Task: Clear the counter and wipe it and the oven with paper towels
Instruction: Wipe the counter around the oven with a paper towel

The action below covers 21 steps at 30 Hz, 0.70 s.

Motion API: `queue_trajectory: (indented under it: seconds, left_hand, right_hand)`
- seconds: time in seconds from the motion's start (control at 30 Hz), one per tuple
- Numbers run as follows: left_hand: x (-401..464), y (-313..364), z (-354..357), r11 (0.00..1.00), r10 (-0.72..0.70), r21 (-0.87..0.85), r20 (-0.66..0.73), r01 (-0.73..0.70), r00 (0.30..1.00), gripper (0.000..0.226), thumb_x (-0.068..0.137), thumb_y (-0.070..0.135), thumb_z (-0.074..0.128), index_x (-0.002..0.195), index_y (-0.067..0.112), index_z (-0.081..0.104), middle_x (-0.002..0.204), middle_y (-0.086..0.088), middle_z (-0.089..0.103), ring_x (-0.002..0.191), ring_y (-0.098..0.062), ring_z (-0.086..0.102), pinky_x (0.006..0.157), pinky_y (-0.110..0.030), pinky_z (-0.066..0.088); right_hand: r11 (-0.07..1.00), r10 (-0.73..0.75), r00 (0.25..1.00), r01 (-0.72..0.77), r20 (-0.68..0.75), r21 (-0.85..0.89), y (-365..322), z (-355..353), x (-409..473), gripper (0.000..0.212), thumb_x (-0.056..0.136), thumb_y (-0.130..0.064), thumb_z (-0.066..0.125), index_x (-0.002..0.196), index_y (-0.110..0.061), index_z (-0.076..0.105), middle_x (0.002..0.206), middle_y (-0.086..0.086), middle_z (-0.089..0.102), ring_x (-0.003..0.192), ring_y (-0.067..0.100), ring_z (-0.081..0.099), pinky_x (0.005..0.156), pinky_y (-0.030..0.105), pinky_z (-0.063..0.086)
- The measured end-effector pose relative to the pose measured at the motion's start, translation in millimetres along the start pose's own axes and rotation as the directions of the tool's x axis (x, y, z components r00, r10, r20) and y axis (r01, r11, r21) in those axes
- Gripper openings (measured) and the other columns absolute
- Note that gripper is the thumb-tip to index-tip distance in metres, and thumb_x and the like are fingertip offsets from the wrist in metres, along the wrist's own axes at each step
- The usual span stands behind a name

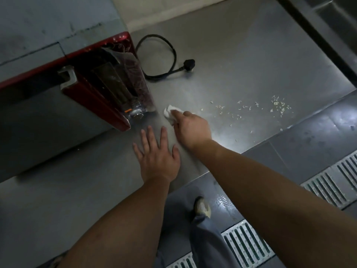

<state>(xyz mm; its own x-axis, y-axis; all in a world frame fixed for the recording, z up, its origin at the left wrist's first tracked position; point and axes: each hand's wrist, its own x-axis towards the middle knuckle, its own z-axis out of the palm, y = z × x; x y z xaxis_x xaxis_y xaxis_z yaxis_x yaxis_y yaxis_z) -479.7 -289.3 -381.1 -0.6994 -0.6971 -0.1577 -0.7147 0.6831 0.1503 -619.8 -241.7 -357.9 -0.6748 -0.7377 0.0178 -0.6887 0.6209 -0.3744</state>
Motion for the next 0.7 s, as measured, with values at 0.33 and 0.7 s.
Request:
queue_trajectory:
  seconds: [0.33, 0.7]
  left_hand:
    - [2, 1, -1, 1.0, -0.016, 0.024, -0.005, 0.017, 1.0, 0.074, 0.089, 0.055, 0.03, 0.158, 0.031, 0.024, 0.167, -0.009, 0.011, 0.154, -0.029, 0.001, 0.12, -0.059, 0.008]
    - [2, 2, -4, 0.999, -0.032, -0.012, -0.018, 0.032, 0.999, 0.074, 0.086, 0.054, 0.032, 0.157, 0.031, 0.026, 0.167, -0.008, 0.011, 0.154, -0.027, -0.001, 0.121, -0.056, 0.005]
  right_hand:
    - [0.931, 0.362, 0.93, -0.364, -0.061, -0.019, 94, -49, -2, 0.041, 0.092, -0.029, 0.051, 0.133, -0.03, 0.053, 0.111, 0.014, 0.064, 0.098, 0.038, 0.062, 0.079, 0.04, 0.047]
    - [0.967, 0.253, 0.93, -0.248, -0.267, 0.053, 79, -53, -12, 0.035, 0.092, -0.035, 0.054, 0.124, -0.029, 0.064, 0.092, 0.01, 0.068, 0.079, 0.035, 0.066, 0.062, 0.035, 0.049]
